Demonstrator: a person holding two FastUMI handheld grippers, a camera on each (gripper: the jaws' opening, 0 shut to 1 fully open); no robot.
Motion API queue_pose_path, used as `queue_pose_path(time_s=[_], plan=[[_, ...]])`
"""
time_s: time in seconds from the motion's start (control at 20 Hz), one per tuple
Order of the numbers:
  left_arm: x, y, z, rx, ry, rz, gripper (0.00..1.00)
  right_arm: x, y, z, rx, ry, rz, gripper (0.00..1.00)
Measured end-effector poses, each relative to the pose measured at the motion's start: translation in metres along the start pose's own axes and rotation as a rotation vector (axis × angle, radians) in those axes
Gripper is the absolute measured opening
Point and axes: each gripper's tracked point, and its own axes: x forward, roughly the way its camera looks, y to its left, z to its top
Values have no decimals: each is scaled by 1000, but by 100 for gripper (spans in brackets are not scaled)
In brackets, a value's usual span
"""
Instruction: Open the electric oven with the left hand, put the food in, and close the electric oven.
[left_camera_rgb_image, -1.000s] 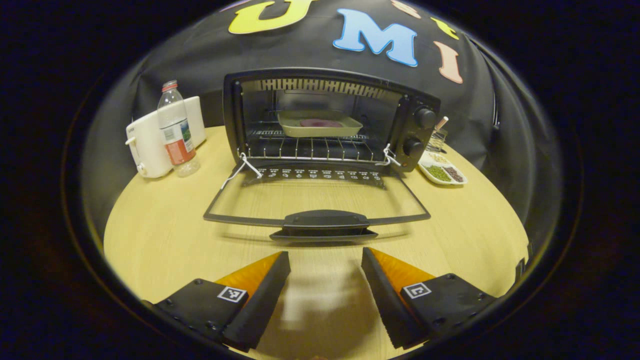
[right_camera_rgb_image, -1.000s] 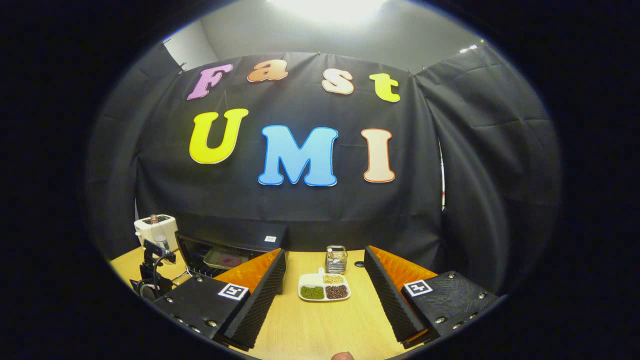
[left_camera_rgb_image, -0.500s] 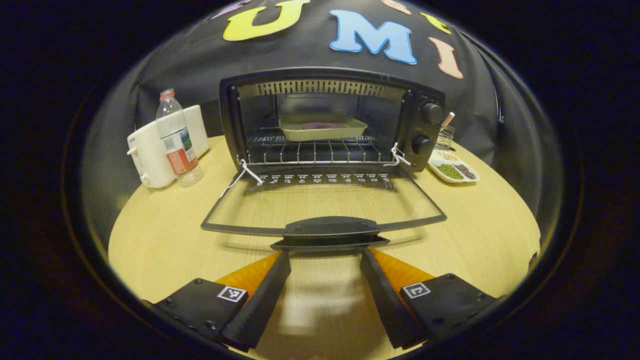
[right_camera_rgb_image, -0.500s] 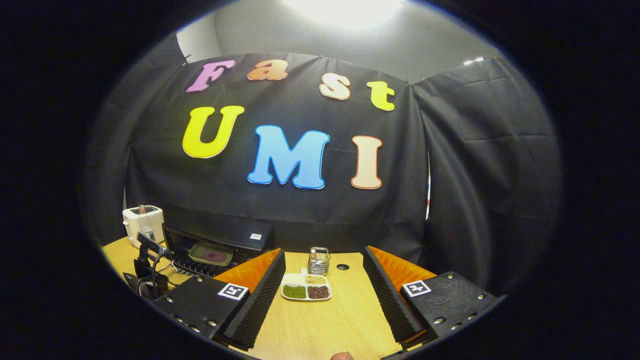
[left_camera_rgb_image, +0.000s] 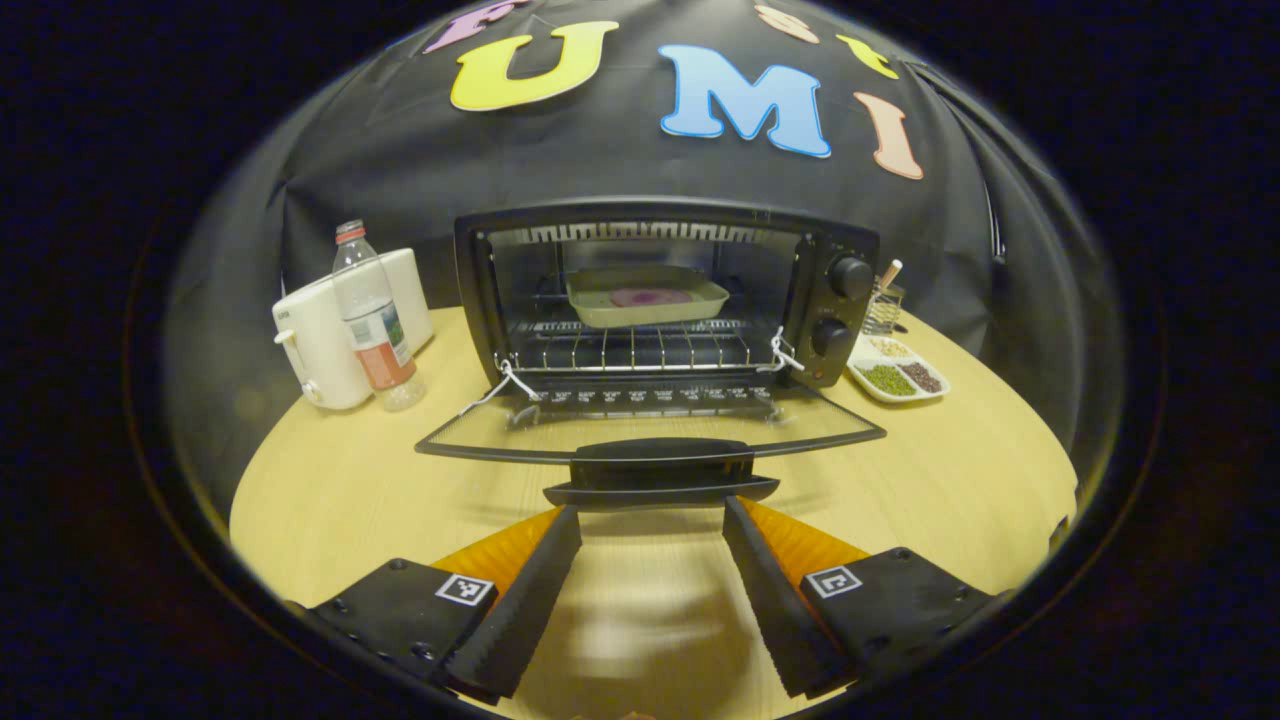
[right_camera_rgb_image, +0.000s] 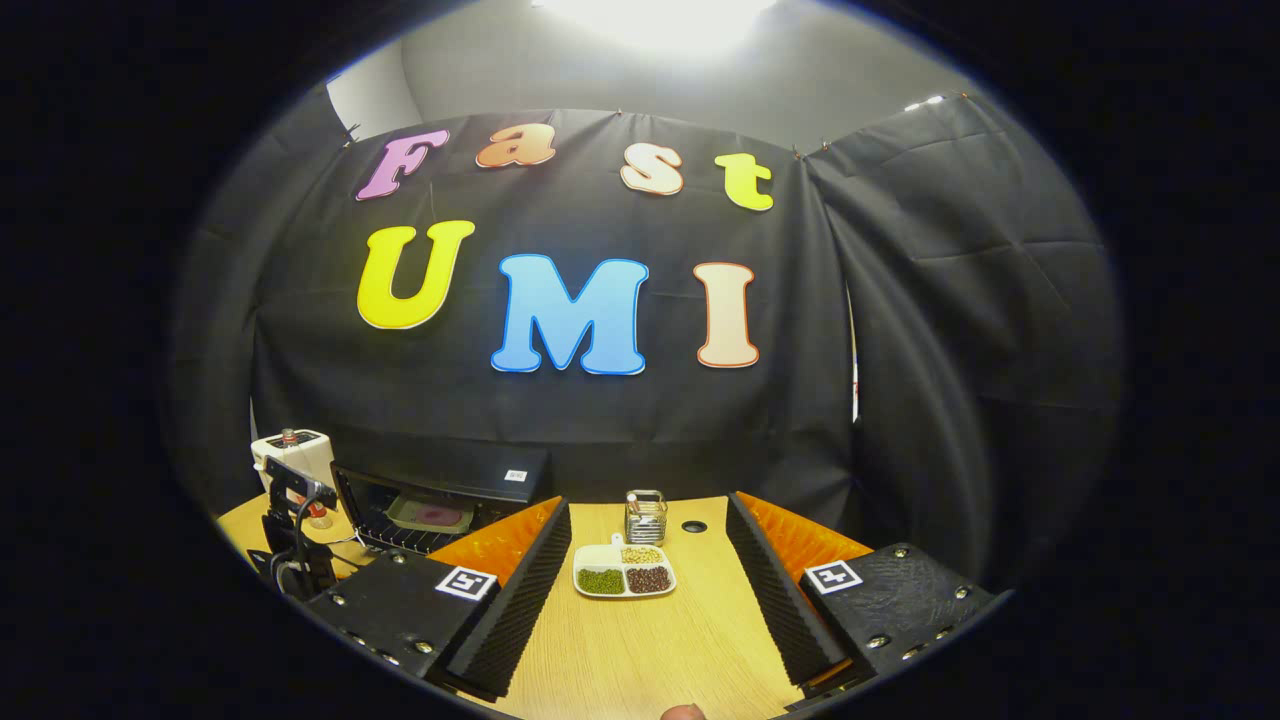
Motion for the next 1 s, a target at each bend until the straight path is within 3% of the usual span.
queue_pose_path(time_s=[0.35, 0.85, 1.0], plan=[[-7, -1, 58, 3, -110, -4, 97, 3, -4, -4, -11, 28, 7, 96], [8, 1, 133, 3, -235, -43, 97, 18, 19, -10, -45, 48, 26, 96], [-7, 0, 153, -6, -282, -47, 97, 19, 25, -2, -26, 37, 52, 96]])
